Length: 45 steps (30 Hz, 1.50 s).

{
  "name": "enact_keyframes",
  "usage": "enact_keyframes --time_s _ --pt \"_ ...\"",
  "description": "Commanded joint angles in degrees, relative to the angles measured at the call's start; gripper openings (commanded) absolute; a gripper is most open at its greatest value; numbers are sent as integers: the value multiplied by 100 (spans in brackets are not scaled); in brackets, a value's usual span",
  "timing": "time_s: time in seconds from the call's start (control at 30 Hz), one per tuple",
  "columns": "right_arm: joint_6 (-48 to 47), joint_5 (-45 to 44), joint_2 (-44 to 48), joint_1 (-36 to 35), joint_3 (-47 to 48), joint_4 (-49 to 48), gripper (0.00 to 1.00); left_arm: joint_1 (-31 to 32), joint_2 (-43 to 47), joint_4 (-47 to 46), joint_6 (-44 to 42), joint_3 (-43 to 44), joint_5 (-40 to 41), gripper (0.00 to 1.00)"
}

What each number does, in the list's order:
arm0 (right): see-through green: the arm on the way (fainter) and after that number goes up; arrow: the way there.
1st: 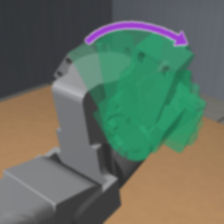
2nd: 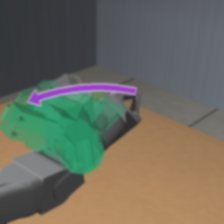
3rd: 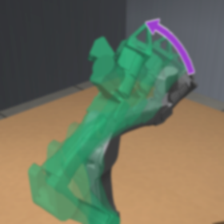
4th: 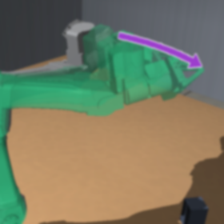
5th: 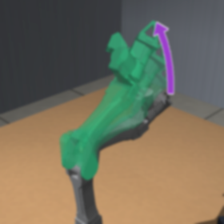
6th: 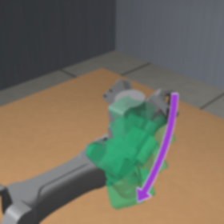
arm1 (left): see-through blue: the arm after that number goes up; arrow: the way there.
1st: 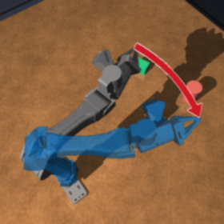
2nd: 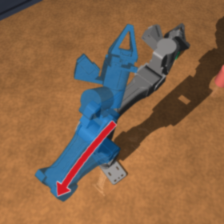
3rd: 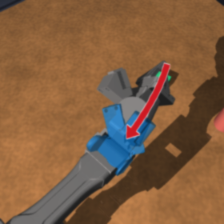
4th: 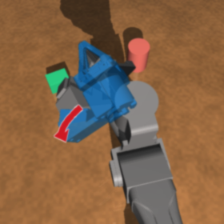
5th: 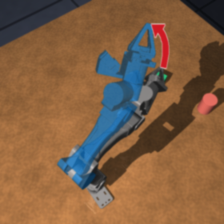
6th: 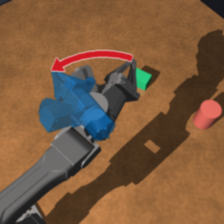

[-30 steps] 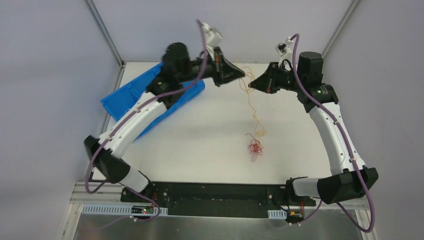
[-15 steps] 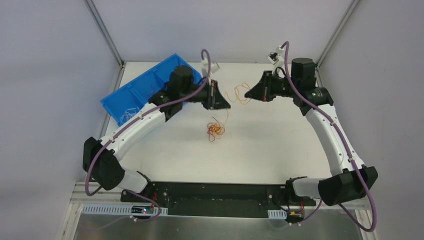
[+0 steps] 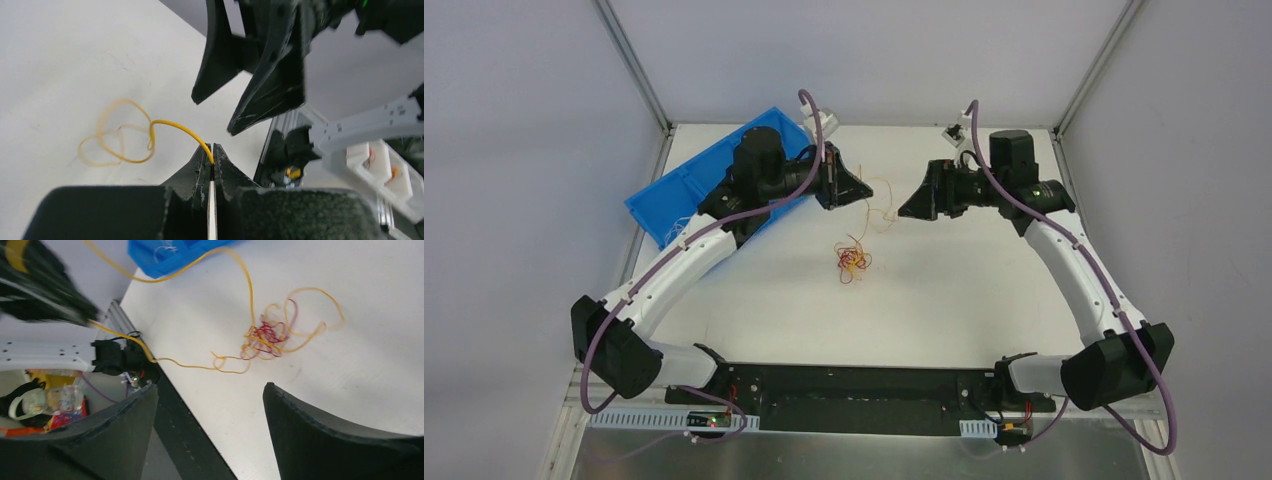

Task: Untangle the cables

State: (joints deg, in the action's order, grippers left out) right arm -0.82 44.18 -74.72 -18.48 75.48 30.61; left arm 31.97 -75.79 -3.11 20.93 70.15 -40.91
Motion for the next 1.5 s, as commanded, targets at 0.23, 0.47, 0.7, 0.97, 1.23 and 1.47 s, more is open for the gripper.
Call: enact_keyframes --time_s 0.23,0.47,0.7,0.97,1.23,1.47 --pt "-903 -708 685 6 -1952 -2620 82 -217 -497 189 1505 1845 2540 0" --pt "-1150 -1428 -164 -866 -2581 -5236 91 -215 -726 434 1898 2194 2891 0" --pt "-901 -1569 -1092 -984 -1836 -4879 89 -270 -590 940 959 2663 3043 0" --pt "-1118 -1455 -519 -785 -2140 -4213 91 -712 -614 1119 444 2870 2405 0" --pt "-1086 -1386 -359 -497 -2003 -3758 92 -1525 -1636 693 563 3496 1506 0" --pt "-1096 -1322 -404 -374 -1957 -3597 92 -2254 -2593 471 670 3972 1256 0"
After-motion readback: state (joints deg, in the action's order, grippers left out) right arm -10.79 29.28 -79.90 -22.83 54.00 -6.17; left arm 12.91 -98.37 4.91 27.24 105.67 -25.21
